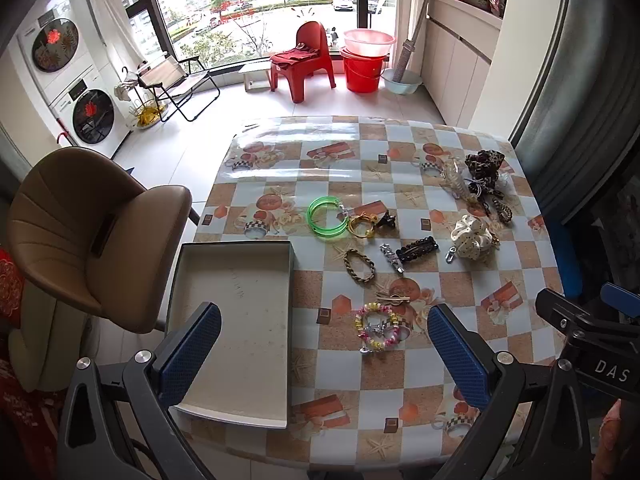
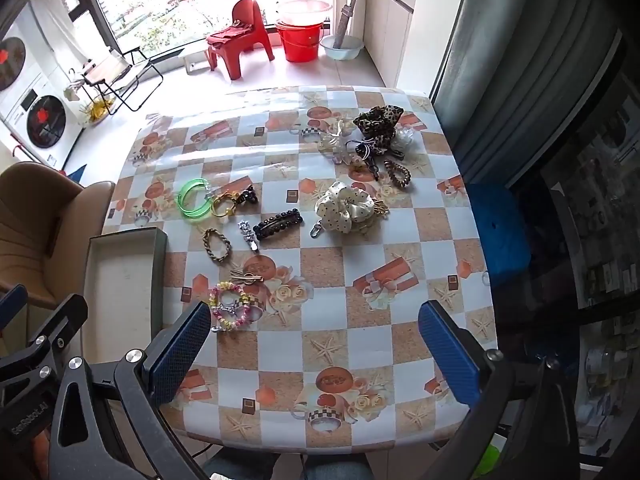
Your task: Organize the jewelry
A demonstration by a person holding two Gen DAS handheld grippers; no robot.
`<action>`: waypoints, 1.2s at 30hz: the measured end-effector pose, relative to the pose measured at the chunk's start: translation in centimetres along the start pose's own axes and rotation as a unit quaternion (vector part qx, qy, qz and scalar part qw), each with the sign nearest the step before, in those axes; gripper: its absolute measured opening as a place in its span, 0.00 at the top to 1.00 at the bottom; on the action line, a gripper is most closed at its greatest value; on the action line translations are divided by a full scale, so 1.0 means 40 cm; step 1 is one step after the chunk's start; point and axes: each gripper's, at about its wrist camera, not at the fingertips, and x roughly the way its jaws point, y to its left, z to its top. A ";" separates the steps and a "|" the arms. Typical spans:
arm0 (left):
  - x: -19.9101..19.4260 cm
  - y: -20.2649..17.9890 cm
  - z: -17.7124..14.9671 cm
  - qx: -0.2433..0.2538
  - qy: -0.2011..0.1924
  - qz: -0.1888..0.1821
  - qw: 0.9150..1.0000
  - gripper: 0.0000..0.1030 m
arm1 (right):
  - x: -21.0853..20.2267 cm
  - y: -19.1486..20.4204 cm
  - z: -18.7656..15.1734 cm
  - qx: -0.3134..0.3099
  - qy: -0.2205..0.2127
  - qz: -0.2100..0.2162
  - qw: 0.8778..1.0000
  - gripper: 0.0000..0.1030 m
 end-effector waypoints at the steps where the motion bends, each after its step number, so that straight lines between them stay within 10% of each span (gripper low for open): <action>1: 0.002 0.001 0.001 0.000 0.001 0.000 1.000 0.00 | 0.001 0.003 0.002 0.000 0.000 0.000 1.000 0.00; 36: 0.008 -0.001 -0.015 -0.007 0.007 -0.005 1.000 0.00 | -0.003 0.012 0.008 -0.001 -0.001 0.000 1.000 0.00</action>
